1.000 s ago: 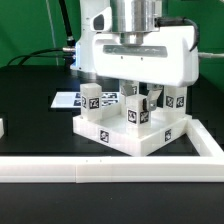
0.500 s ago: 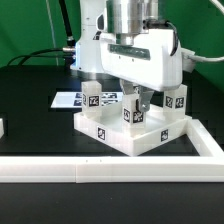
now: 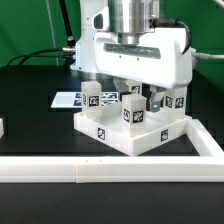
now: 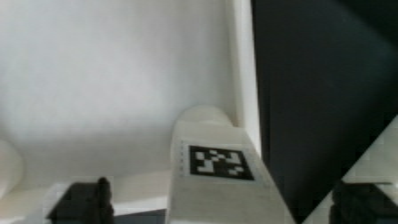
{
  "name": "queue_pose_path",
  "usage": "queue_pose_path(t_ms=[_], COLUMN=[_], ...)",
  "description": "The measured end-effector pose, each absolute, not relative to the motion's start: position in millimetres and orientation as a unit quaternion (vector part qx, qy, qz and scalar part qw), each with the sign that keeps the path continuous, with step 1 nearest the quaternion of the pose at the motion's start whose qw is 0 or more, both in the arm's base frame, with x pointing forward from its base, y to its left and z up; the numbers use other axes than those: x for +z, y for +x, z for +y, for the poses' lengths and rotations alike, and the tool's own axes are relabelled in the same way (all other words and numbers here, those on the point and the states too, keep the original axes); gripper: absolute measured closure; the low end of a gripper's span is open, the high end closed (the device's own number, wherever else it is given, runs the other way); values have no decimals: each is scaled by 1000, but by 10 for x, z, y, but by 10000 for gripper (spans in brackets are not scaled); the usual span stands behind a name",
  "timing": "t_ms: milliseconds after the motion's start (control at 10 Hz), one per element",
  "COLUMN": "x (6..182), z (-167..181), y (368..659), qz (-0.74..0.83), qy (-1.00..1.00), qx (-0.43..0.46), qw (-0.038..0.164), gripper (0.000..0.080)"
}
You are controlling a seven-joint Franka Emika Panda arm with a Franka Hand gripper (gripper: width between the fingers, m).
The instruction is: Assemble square table
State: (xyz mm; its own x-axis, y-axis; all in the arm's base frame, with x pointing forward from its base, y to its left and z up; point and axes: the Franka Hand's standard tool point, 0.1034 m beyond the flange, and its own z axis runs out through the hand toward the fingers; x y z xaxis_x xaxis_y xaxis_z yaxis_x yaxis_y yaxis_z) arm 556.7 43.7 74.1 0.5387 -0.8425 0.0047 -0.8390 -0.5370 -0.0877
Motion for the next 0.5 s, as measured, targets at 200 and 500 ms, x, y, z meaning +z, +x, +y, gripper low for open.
queue_pose_path(t_ms=[200,500], x=[800,804], z=[446,395], y=[5505,5427], qz=[403,362], qy=[-914,-931], qx=[-5,16], qw=[38,37], gripper=[162,150])
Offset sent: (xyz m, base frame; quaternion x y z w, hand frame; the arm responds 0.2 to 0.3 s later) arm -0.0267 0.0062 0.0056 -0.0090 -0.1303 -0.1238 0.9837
